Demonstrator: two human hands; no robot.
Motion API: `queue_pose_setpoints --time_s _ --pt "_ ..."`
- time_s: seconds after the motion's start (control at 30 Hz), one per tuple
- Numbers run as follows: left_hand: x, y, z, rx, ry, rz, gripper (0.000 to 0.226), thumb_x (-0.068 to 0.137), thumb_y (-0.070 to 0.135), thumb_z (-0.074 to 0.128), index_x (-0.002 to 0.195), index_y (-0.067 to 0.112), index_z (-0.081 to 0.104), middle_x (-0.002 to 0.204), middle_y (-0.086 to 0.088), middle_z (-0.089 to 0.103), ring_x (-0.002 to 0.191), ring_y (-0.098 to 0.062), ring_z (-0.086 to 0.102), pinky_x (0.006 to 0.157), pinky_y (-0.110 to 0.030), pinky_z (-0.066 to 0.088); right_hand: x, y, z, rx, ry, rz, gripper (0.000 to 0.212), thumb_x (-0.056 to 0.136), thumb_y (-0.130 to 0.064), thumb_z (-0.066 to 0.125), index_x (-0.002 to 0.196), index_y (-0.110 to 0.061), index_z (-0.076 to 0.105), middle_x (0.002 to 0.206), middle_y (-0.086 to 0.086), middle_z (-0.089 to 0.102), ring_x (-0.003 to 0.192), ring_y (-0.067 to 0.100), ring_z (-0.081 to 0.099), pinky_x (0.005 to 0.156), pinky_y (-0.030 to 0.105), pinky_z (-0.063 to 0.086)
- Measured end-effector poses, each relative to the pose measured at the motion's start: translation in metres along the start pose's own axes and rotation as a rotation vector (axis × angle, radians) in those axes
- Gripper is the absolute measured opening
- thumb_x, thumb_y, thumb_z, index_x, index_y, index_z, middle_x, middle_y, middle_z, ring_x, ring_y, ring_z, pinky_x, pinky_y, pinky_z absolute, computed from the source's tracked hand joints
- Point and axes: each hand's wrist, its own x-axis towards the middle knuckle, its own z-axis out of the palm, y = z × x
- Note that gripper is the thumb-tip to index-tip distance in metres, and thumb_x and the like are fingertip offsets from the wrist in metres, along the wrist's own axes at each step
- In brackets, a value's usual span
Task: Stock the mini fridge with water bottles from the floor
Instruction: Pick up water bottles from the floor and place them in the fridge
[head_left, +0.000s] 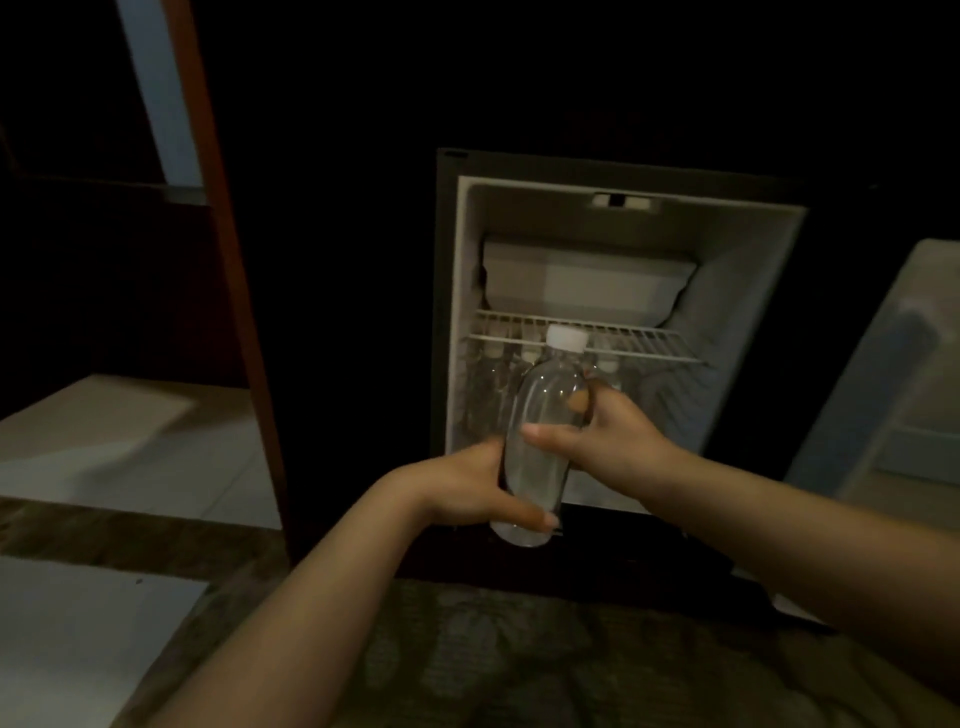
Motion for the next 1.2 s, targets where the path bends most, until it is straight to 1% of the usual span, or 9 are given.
queue_pose_setpoints --time_s 0.1,0.27,0.37,0.5,0.63,0.73,0.83,0.97,1.2 --pt "0.025 0.003 0.017 -0.067 0.089 0.115 0.057 0.073 0.024 0.076 0.106 0.054 0.04 0.11 0.027 0.051 0.103 0.006 0.052 0.082 -0.003 0.044 -0.002 0.009 -0.011 0.098 0.1 0.023 0.018 0.077 -0.017 0.075 0.089 -0.027 0.065 0.086 -0.011 0.071 0.085 0.004 0.068 0.079 0.031 0.057" --pt "0.057 -0.002 0.032 0.034 0.377 0.088 0.061 0.061 0.045 0.079 0.11 0.043 0.042 0.092 0.021 0.056 0.084 0.006 0.054 0.061 -0.012 0.042 0.002 0.023 -0.034 0.172 0.111 0.149 0.032 0.077 -0.029 0.074 0.105 -0.023 0.061 0.099 -0.002 0.07 0.098 0.018 0.068 0.086 0.039 0.056" --pt "0.066 -0.005 0.029 -0.017 0.345 0.089 0.061 0.057 0.043 0.083 0.107 0.04 0.048 0.093 0.02 0.059 0.086 0.003 0.061 0.063 -0.014 0.049 0.008 0.032 -0.049 0.17 -0.027 0.213 0.04 0.079 -0.046 0.067 0.114 -0.03 0.056 0.108 -0.006 0.067 0.099 0.012 0.065 0.076 0.03 0.054" --pt "0.076 -0.011 0.022 -0.065 0.268 0.094 0.052 0.061 0.035 0.083 0.102 0.039 0.052 0.1 0.013 0.063 0.092 -0.005 0.064 0.072 -0.021 0.056 0.025 0.044 -0.059 -0.007 0.054 0.12 0.049 0.078 -0.057 0.06 0.117 -0.028 0.054 0.108 -0.009 0.062 0.086 0.003 0.06 0.058 0.014 0.045" --pt "0.094 -0.02 0.024 -0.106 0.237 0.125 0.05 0.065 0.024 0.083 0.108 0.027 0.058 0.097 0.006 0.068 0.088 -0.007 0.067 0.072 -0.016 0.055 0.034 0.061 -0.065 -0.072 0.11 0.056 0.064 0.052 -0.083 0.053 0.101 -0.041 0.055 0.091 -0.025 0.064 0.083 -0.004 0.061 0.056 0.011 0.042" --pt "0.109 -0.029 0.029 -0.114 0.201 0.102 0.051 0.066 0.022 0.083 0.11 0.019 0.059 0.099 0.001 0.069 0.094 -0.008 0.066 0.078 -0.017 0.053 0.038 0.076 -0.064 -0.023 0.105 0.002 0.06 0.058 -0.075 0.061 0.105 -0.039 0.056 0.091 -0.039 0.063 0.084 -0.018 0.06 0.061 -0.001 0.041" --pt "0.128 -0.039 0.035 -0.13 0.168 0.108 0.042 0.066 0.02 0.083 0.1 0.025 0.059 0.095 0.014 0.065 0.084 0.016 0.061 0.069 -0.003 0.048 0.045 0.096 -0.06 0.038 0.116 -0.011 0.052 0.066 -0.058 0.069 0.111 -0.032 0.058 0.093 -0.032 0.067 0.088 -0.016 0.062 0.065 0.0 0.043" --pt "0.154 -0.05 0.036 -0.061 0.145 0.111 0.04 0.066 0.02 0.083 0.1 0.02 0.062 0.091 0.016 0.063 0.071 0.018 0.057 0.062 0.003 0.04 0.058 0.128 -0.054 0.104 0.126 0.087 0.032 0.076 -0.041 0.072 0.103 -0.04 0.054 0.076 -0.043 0.06 0.075 -0.022 0.058 0.05 0.003 0.044" --pt "0.198 -0.066 0.052 -0.074 0.147 0.136 0.044 0.064 0.015 0.084 0.103 0.014 0.064 0.093 0.011 0.066 0.067 0.021 0.056 0.06 0.002 0.042 0.077 0.164 -0.05 0.117 0.219 0.119 0.036 0.074 -0.029 0.076 0.104 -0.033 0.056 0.09 -0.022 0.065 0.074 -0.018 0.061 0.058 0.002 0.045"
